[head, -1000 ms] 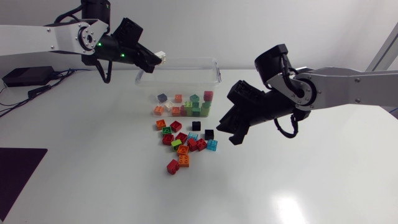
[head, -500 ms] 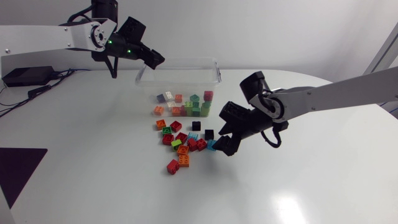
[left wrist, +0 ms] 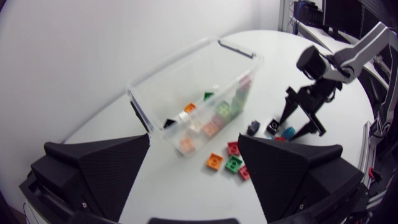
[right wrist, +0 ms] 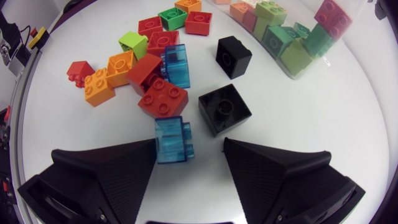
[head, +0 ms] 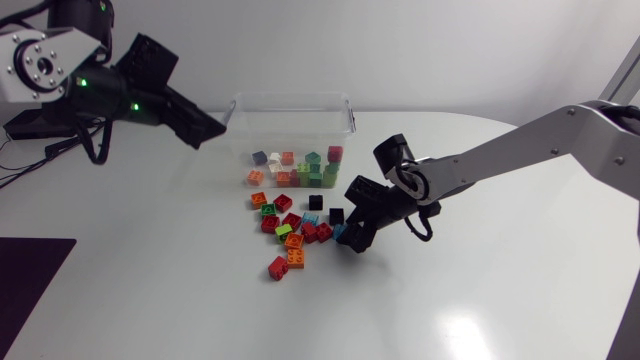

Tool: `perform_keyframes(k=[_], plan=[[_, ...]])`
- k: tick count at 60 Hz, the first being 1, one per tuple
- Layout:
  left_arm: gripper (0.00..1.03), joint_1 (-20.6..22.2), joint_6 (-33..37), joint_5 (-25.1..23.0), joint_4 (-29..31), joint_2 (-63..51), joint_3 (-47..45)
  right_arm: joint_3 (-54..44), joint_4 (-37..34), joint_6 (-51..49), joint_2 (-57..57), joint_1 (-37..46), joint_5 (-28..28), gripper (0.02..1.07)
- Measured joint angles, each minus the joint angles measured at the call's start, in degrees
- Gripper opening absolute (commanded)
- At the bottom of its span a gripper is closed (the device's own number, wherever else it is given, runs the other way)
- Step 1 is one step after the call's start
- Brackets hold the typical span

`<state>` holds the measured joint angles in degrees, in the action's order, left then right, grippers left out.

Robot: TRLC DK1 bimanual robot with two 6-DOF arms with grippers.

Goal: Place the duplo bricks in the container

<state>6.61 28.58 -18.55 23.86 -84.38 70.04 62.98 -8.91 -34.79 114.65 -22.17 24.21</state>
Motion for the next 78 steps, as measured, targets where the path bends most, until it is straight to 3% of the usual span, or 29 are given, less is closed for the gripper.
perform_keyframes(k=[5, 15, 25, 34, 48, 67, 78], plan=[[0.99, 1.1, 0.6, 0.7, 1.2, 1.8, -6.1, 0.3, 0.0, 0.0, 0.2, -0.2, 0.0, 0.38], [0.99, 7.5, 1.5, 6.0, 4.8, 2.9, -13.2, 0.3, -0.1, 0.0, 0.2, -1.0, 0.0, 0.28], [0.99, 16.6, -0.2, 8.6, 8.7, 2.6, -14.5, -0.8, -0.5, 0.1, -1.2, -1.4, -0.2, 0.28], [0.99, 21.6, -3.8, 10.1, 12.3, -2.2, -13.1, -3.1, -2.1, 0.3, -6.0, -1.4, -0.5, 0.28], [0.99, 25.9, -9.0, 12.7, 14.2, -9.9, -10.5, -4.9, -5.3, 1.8, -16.5, -1.4, -1.0, 0.28], [0.95, 28.5, -13.7, 15.1, 13.5, -18.5, -7.3, -3.6, -9.0, 5.5, -26.7, -1.4, -1.5, 0.28], [0.8, 28.7, -14.9, 15.6, 11.3, -21.6, -7.3, -0.5, -9.2, 7.5, -27.8, -1.0, -1.4, 0.28]])
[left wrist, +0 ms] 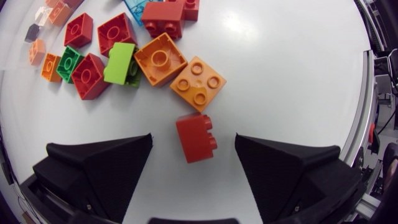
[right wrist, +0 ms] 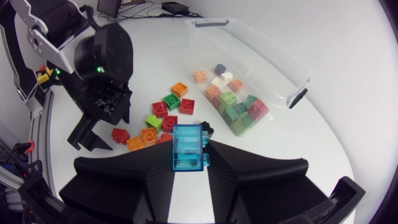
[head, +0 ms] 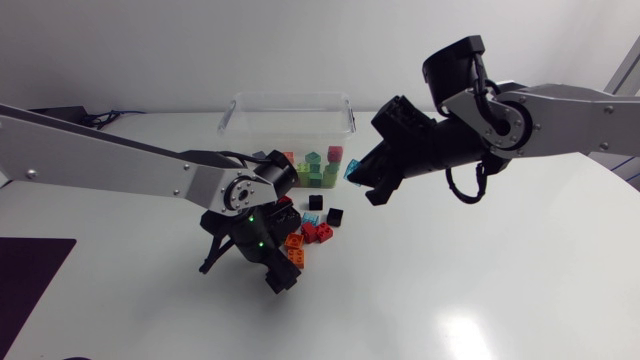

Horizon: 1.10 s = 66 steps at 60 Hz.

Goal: Place the duplo bricks in the container

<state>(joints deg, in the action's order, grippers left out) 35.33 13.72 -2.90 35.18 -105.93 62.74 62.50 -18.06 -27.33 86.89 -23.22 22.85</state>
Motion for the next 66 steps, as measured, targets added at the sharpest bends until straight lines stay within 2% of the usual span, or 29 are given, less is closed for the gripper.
perform_keyframes(k=[1, 5, 6, 8, 9, 10, 28, 36, 52, 66], plan=[[0.79, 0.0, -0.2, 0.0, -0.4, -0.2, 0.0, 0.3, 0.0, 0.1, 0.0, 0.1, 0.0, 0.28], [0.65, 0.1, -0.5, 0.0, -1.7, -0.9, 0.0, 1.3, 0.0, 0.6, 0.0, 0.5, 0.0, 0.28], [0.56, 0.1, -0.6, 0.0, -2.0, -1.0, 0.0, 1.6, 0.0, 0.7, 0.0, 0.6, 0.1, 0.28], [0.45, 0.2, -0.7, 0.0, -2.7, -1.2, 0.0, 2.0, 0.0, 1.0, 0.0, 0.9, 0.1, 0.28], [0.35, 0.2, -0.7, 0.0, -2.9, -1.3, 0.0, 2.3, 0.0, 1.3, 0.0, 0.9, 0.1, 0.28], [0.31, 0.3, -0.7, 0.0, -3.2, -1.4, 0.0, 2.5, 0.1, 1.4, 0.0, 1.0, 0.1, 0.28], [0.26, 0.9, -0.9, 0.0, -3.5, -1.6, -0.4, 7.8, 5.0, 5.6, 2.9, 2.7, 0.9, 0.28], [0.26, 0.3, -0.5, 0.0, -1.1, 2.2, -2.8, 11.0, 7.3, 7.6, 7.0, 2.7, 0.9, 0.28], [0.26, -3.3, 1.7, 0.0, 0.6, 13.4, -3.9, 18.5, 10.0, 10.3, 15.8, 2.6, -0.5, 0.28], [0.26, -7.3, 3.5, 0.0, 0.4, 18.8, -3.9, 25.9, 11.1, 11.3, 22.8, 1.4, -3.2, 0.29]])
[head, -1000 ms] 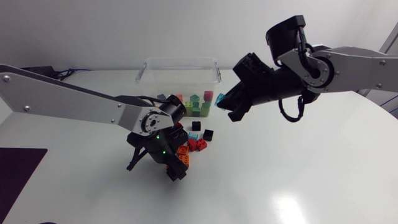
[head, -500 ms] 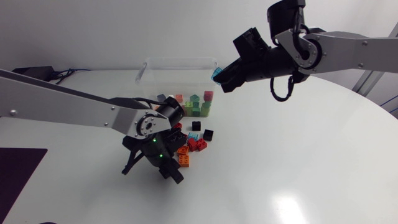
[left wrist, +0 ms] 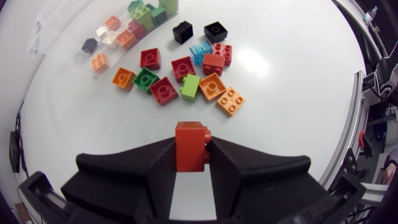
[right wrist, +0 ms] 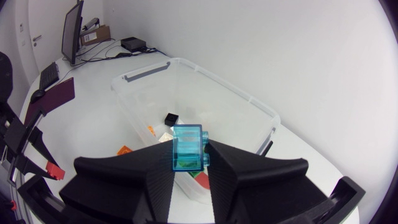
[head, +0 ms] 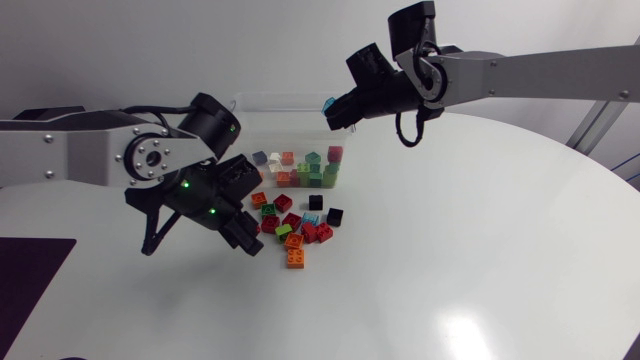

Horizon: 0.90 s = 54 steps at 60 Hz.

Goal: Place the duplo bricks in the container

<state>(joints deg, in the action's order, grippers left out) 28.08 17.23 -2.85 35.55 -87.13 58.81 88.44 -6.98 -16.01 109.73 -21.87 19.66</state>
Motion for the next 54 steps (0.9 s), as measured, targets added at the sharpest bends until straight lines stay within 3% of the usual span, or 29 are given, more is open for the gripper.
perform_keyframes(k=[16, 26, 28, 37, 41, 54], plan=[[0.26, -2.4, 2.3, -0.5, -4.6, 5.4, 0.1, 6.2, 2.2, 0.9, 6.4, -1.9, -3.1, 0.3], [0.26, -3.5, 2.5, -1.4, -9.6, 7.2, 0.1, 8.1, 7.2, 1.0, 9.4, -2.6, -7.3, 0.39], [0.26, -3.9, 2.5, -1.7, -10.5, 7.5, 0.2, 8.4, 7.6, 1.0, 9.8, -2.8, -8.1, 0.44], [0.26, -6.4, 2.5, -3.0, -14.1, 7.9, 1.2, 10.4, 8.5, 1.0, 11.8, -4.0, -10.8, 0.95], [0.26, -7.9, 2.5, -4.4, -15.2, 7.7, 1.9, 10.4, 8.5, 1.0, 11.7, -4.3, -11.2, 1.0], [0.27, -12.7, 2.0, -7.9, -20.8, 4.1, 7.5, 5.1, 8.5, 1.0, 6.3, -3.9, -11.5, 1.0]])
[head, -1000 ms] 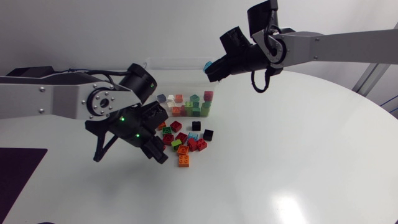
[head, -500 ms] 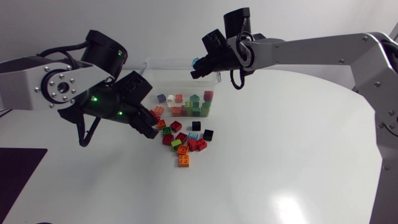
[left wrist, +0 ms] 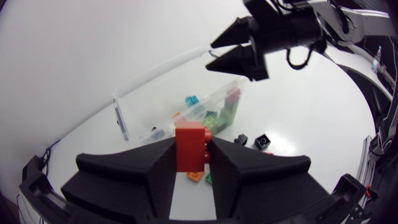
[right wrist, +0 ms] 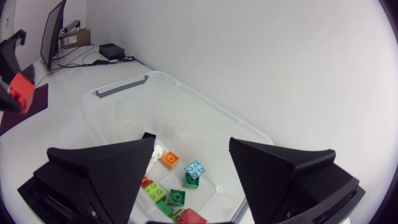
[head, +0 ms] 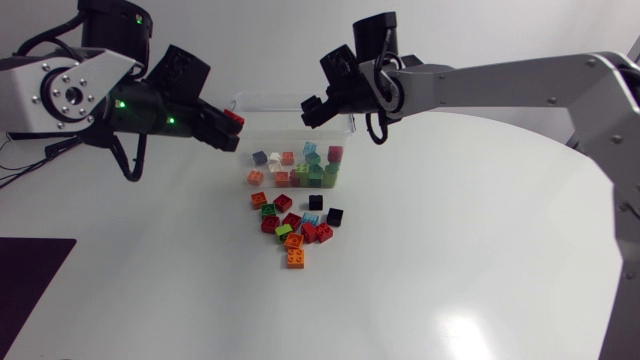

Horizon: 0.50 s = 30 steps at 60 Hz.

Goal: Place the duplo bricks in the container

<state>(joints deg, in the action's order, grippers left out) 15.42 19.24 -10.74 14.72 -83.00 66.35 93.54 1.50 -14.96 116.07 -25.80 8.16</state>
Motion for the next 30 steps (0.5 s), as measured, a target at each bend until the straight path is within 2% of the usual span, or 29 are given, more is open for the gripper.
perform_keyframes(k=[16, 30], plan=[[0.27, -1.1, -2.8, -1.5, -4.3, -7.3, 7.6, -14.5, 0.0, 0.0, -14.6, 2.6, 3.9, 1.0], [0.28, -1.1, -4.7, -2.3, -5.9, -15.5, 14.4, -28.5, -0.2, -0.8, -21.0, 3.9, 7.2, 1.0]])
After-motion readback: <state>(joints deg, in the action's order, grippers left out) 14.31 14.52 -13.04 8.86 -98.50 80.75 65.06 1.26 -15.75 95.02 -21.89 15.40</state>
